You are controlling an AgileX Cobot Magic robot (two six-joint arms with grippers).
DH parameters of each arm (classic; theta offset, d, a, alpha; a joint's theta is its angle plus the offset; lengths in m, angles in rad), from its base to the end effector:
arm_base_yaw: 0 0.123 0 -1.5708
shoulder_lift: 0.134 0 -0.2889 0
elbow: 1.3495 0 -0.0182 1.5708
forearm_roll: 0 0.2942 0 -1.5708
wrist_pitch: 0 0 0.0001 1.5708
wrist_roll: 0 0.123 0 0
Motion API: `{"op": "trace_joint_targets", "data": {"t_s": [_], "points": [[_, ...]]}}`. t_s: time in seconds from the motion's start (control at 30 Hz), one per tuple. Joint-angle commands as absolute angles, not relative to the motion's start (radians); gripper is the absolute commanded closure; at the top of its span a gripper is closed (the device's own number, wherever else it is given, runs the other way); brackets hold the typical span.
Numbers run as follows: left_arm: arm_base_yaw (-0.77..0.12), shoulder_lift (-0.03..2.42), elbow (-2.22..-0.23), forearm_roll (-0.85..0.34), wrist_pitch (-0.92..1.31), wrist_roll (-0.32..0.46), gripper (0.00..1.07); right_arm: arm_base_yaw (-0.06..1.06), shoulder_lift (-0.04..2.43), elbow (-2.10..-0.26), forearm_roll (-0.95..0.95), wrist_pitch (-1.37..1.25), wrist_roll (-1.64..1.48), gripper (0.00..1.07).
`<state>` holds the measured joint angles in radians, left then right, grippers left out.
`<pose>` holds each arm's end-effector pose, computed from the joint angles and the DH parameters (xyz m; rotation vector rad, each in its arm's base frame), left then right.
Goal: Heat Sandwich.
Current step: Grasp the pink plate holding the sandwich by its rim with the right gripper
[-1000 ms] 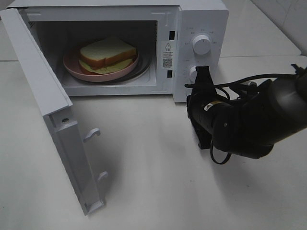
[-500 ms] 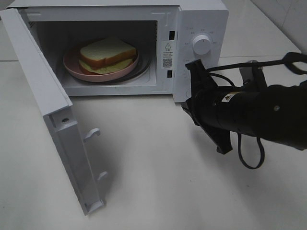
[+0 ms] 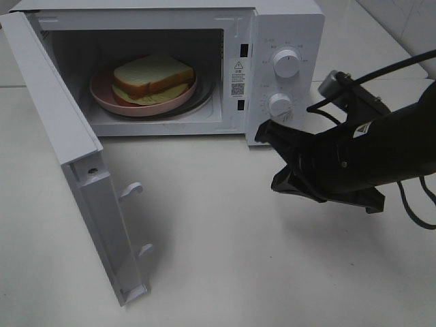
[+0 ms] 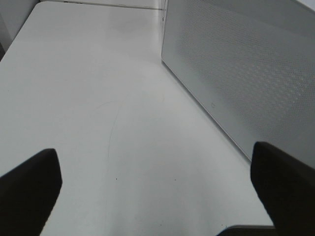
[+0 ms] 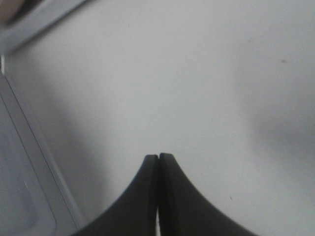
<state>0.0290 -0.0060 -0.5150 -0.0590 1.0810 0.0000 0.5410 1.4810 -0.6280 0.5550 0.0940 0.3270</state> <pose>0.0540 -0.0048 0.2870 -0.0254 2.0423 -0.0524 0.2702 0.1695 0.1288 0.4050 2.5077 0.6761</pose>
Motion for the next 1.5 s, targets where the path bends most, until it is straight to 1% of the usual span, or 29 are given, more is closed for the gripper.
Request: {"op": "trace_joint_targets", "data": {"t_s": [0.03,0.13,0.23,0.3,0.4,0.47,0.5,0.57,0.6,0.63,0.73,0.77,0.87,0.93,1.07,1.1,1.23,1.37,1.4,1.43,1.5], "points": [[0.031,-0.011,-0.513,-0.067,1.068,0.0,0.08,0.535,1.466,-0.672,0.431,0.29,0.242,1.06],[0.031,-0.011,-0.513,-0.067,1.068,0.0,0.08,0.536,1.466,-0.695,0.382,0.364,0.239,1.06],[0.031,-0.011,-0.513,-0.067,1.068,0.0,0.08,0.539,1.466,-0.739,0.317,0.498,0.208,1.05],[0.031,-0.011,-0.513,-0.067,1.068,0.0,0.08,0.539,1.466,-0.749,0.307,0.524,0.179,1.05],[0.031,-0.011,-0.513,-0.067,1.068,0.0,0.08,0.539,1.466,-0.79,0.264,0.662,0.031,1.03],[0.031,-0.011,-0.513,-0.067,1.068,0.0,0.08,0.539,1.466,-0.801,0.259,0.693,0.0,1.02],[0.031,-0.011,-0.513,-0.067,1.068,0.0,0.08,0.539,1.466,-0.833,0.252,0.77,-0.085,1.01],[0.031,-0.011,-0.513,-0.067,1.068,0.0,0.08,0.539,1.466,-0.868,0.252,0.844,-0.182,1.01],[0.031,-0.011,-0.513,-0.067,1.068,0.0,0.08,0.539,1.466,-0.868,0.252,0.844,-0.182,1.01],[0.031,-0.011,-0.513,-0.067,1.068,0.0,0.08,0.539,1.466,-0.899,0.252,0.903,-0.278,1.0],[0.031,-0.011,-0.513,-0.067,1.068,0.0,0.08,0.539,1.466,-0.944,0.252,0.991,-0.425,0.99],[0.031,-0.011,-0.513,-0.067,1.068,0.0,0.08,0.539,1.466,-0.944,0.252,0.991,-0.425,0.99],[0.031,-0.011,-0.513,-0.067,1.068,0.0,0.08,0.539,1.466,-0.994,0.251,1.087,-0.621,0.98],[0.031,-0.011,-0.513,-0.067,1.068,0.0,0.08,0.539,1.466,-1.004,0.251,1.099,-0.667,0.98],[0.031,-0.011,-0.513,-0.067,1.068,0.0,0.08,0.539,1.466,-1.029,0.224,1.089,-0.857,0.98],[0.031,-0.011,-0.513,-0.067,1.068,0.0,0.08,0.539,1.466,-1.029,0.224,1.089,-0.857,0.98],[0.031,-0.011,-0.513,-0.067,1.068,0.0,0.08,0.539,1.466,-1.031,0.116,1.08,-1.162,0.96],[0.031,-0.011,-0.513,-0.067,1.068,0.0,0.08,0.539,1.466,-1.031,0.085,1.042,-1.244,0.93],[0.031,-0.011,-0.513,-0.067,1.068,0.0,0.08,0.539,1.466,-1.031,0.061,1.002,-1.248,0.9],[0.031,-0.011,-0.513,-0.067,1.068,0.0,0.08,0.539,1.466,-1.031,0.061,1.002,-1.248,0.9],[0.031,-0.011,-0.513,-0.067,1.068,0.0,0.08,0.539,1.466,-1.031,0.044,0.956,-1.248,0.85]]}}
